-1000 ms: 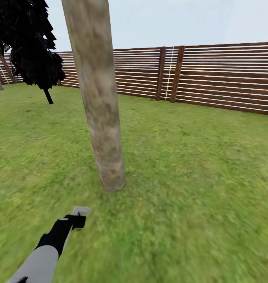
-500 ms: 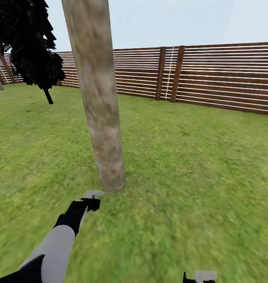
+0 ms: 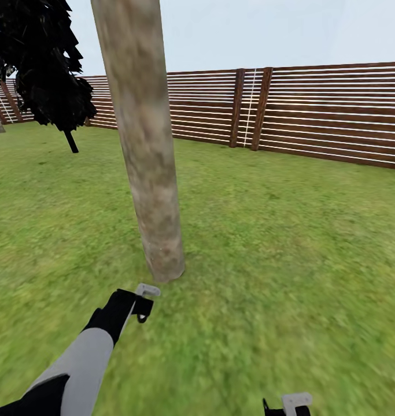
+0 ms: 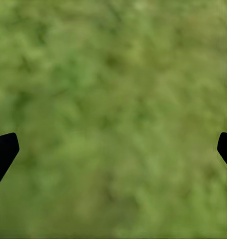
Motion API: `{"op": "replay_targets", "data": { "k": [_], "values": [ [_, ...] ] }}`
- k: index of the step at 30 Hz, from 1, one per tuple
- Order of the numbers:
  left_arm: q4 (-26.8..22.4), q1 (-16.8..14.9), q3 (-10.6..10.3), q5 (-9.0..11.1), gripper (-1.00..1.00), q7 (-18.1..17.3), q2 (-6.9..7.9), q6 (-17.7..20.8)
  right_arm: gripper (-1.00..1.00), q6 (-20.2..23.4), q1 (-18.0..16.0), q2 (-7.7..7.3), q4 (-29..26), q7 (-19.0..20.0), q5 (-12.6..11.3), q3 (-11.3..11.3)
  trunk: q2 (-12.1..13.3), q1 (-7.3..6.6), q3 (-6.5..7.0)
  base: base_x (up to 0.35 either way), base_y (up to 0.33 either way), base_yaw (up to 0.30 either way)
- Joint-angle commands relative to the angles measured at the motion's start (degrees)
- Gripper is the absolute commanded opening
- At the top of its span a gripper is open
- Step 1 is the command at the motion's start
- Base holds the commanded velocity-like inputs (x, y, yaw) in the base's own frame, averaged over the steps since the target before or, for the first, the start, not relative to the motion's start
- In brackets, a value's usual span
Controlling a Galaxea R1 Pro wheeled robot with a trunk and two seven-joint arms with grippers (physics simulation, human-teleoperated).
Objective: In the garden, pick up the pesticide atomizer on the floor and spray pesticide onto both trees until each tree trunk is fully covered.
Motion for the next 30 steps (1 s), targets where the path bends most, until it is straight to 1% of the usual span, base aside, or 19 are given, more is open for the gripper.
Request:
{"op": "replay_targets", "data": {
  "k": [1, 5, 8, 12, 14, 18, 21, 22, 23, 25, 27, 29, 30],
  "values": [
    [-0.3, 0.1, 0.4, -0.6, -1.00, -0.5, -0.01, 0.3, 1.00, -0.1, 0.0, -0.12, 0.1, -0.3, 0.6, -0.2, 0.0, -0.01, -0.05, 0.000, 0.000, 0.000],
    [-0.4, 0.5, 0.5, -0.7, -1.00, 0.2, 0.12, 0.3, 1.00, 0.0, 0.0, -0.25, 0.1, -0.3, 0.5, -0.3, 0.0, -0.01, -0.05, 0.092, 0.000, 0.000],
    [-0.4, 0.6, 0.7, -0.6, -1.00, 2.5, 0.05, 0.3, 1.00, -0.1, 0.0, -0.26, 0.0, -0.4, 0.4, -0.4, 0.0, -0.01, -0.05, 0.297, 0.000, 0.000],
    [-0.3, 0.6, 0.7, -0.5, -1.00, 3.2, -0.10, 0.3, 1.00, -0.1, 0.0, -0.26, 0.0, -0.4, 0.4, -0.4, 0.0, -0.01, -0.05, 0.329, 0.000, -0.007],
    [-0.1, 0.6, 0.7, -0.4, -1.00, 3.2, -0.25, 0.2, 1.00, -0.1, 0.0, -0.26, 0.0, -0.4, 0.4, -0.4, 0.0, -0.01, -0.05, 0.314, 0.000, -0.171],
    [0.1, 0.7, 0.6, -0.4, -1.00, 3.1, 0.05, 0.0, 1.00, -0.1, 0.0, -0.26, 0.0, -0.4, 0.4, -0.4, 0.0, -0.01, -0.05, 0.069, 0.000, -0.274],
    [-0.2, 0.8, 1.7, -0.6, -1.00, 3.3, 1.21, -0.1, 1.00, -0.1, 0.0, -0.26, 0.0, -0.4, 0.4, -0.3, 0.0, -0.01, -0.05, 0.007, 0.000, -0.107],
    [-0.2, 0.9, 2.5, -0.5, -1.00, 3.4, 2.14, -0.2, 1.00, -0.1, 0.0, -0.26, 0.0, -0.4, 0.4, -0.3, 0.0, -0.01, -0.05, 0.002, 0.000, -0.029],
    [0.0, 0.9, 3.3, -0.5, -1.00, 3.4, 2.77, -0.2, 1.00, -0.1, 0.0, -0.26, 0.0, -0.4, 0.4, -0.3, 0.0, -0.01, -0.05, 0.001, 0.000, -0.015],
    [0.2, 1.0, 4.8, -0.6, -1.00, 3.4, 3.31, -0.4, 1.00, -0.1, 0.0, -0.26, 0.0, -0.4, 0.4, -0.3, 0.0, -0.01, -0.05, 0.000, 0.000, -0.005],
    [0.5, 1.3, 5.1, -0.5, -1.00, 3.4, 3.33, -0.4, 1.00, -0.1, 0.0, -0.26, 0.0, -0.4, 0.4, -0.3, 0.0, -0.01, -0.05, 0.000, 0.000, -0.001],
    [0.6, 1.7, 5.2, -0.4, -1.00, 3.4, 2.71, -0.6, 1.00, -0.1, 0.0, -0.26, 0.0, -0.4, 0.4, -0.2, 0.0, -0.01, -0.05, 0.000, 0.000, 0.000],
    [0.6, 1.7, 5.3, 0.0, -1.00, 3.5, 2.08, -1.2, 1.00, -0.1, 0.0, -0.26, 0.0, -0.4, 0.4, -0.2, 0.0, -0.01, -0.05, 0.000, 0.000, 0.000]
  ]
}}
